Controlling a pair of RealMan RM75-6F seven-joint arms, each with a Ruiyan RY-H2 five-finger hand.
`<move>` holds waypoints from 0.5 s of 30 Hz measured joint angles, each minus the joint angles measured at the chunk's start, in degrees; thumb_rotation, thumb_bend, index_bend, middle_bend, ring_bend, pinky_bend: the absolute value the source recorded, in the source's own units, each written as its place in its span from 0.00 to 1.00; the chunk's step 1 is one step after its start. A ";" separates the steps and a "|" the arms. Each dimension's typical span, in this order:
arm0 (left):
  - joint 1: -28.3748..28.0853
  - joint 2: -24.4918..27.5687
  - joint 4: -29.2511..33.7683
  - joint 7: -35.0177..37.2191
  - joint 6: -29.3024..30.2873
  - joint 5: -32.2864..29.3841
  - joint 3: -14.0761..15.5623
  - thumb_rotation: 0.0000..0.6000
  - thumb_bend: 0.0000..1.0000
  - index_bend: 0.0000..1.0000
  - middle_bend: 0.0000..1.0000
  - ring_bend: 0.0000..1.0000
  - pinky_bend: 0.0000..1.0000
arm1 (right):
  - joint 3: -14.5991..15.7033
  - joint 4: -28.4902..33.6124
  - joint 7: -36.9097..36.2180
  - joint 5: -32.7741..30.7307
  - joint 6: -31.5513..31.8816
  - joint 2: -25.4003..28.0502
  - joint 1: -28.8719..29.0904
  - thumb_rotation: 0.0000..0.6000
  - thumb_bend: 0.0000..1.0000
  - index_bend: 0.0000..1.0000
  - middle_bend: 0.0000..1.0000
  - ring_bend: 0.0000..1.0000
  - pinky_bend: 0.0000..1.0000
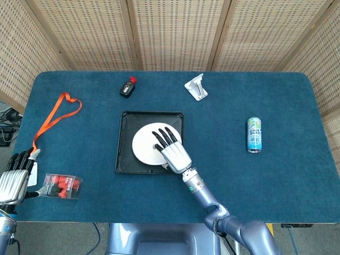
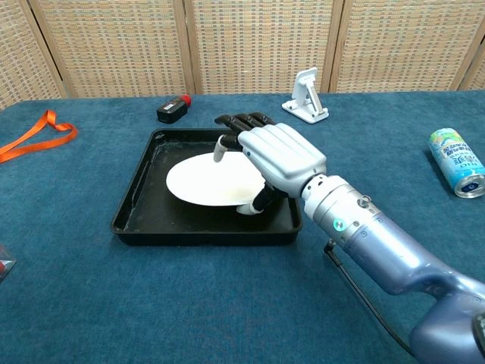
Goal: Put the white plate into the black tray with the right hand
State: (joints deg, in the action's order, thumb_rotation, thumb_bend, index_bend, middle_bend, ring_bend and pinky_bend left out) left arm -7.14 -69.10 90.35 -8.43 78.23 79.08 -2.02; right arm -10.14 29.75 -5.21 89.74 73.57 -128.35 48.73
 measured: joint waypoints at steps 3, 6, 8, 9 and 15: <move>0.06 0.06 0.09 -0.02 0.22 0.07 -0.02 1.00 0.00 0.00 0.00 0.00 0.00 | -0.24 1.13 0.68 -0.29 0.58 0.79 -0.36 1.00 0.08 0.20 0.01 0.00 0.00; 0.12 0.09 0.25 -0.19 0.54 0.40 0.05 1.00 0.00 0.00 0.00 0.00 0.00 | -0.39 2.57 1.72 -0.36 1.91 1.85 -0.86 1.00 0.04 0.17 0.00 0.00 0.00; 0.16 0.10 0.43 -0.37 0.76 0.67 0.12 1.00 0.00 0.00 0.00 0.00 0.00 | -0.39 4.18 2.54 -0.31 2.74 2.79 -1.25 1.00 0.01 0.16 0.00 0.00 0.00; 0.18 0.10 0.51 -0.44 0.89 0.80 0.14 1.00 0.00 0.00 0.00 0.00 0.00 | -0.37 4.98 2.89 -0.28 3.04 3.22 -1.41 1.00 0.00 0.15 0.00 0.00 0.00; 0.26 0.09 0.77 -0.80 1.16 0.93 0.19 1.00 0.00 0.00 0.00 0.00 0.00 | 0.00 10.58 5.18 -0.17 3.23 6.18 -2.15 1.00 0.00 0.13 0.00 0.00 0.00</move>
State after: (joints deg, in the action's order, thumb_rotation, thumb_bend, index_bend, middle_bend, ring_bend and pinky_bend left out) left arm -6.88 -69.02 91.11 -9.23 79.39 80.01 -1.83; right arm -10.14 40.32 -0.04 89.57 76.80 -122.17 46.58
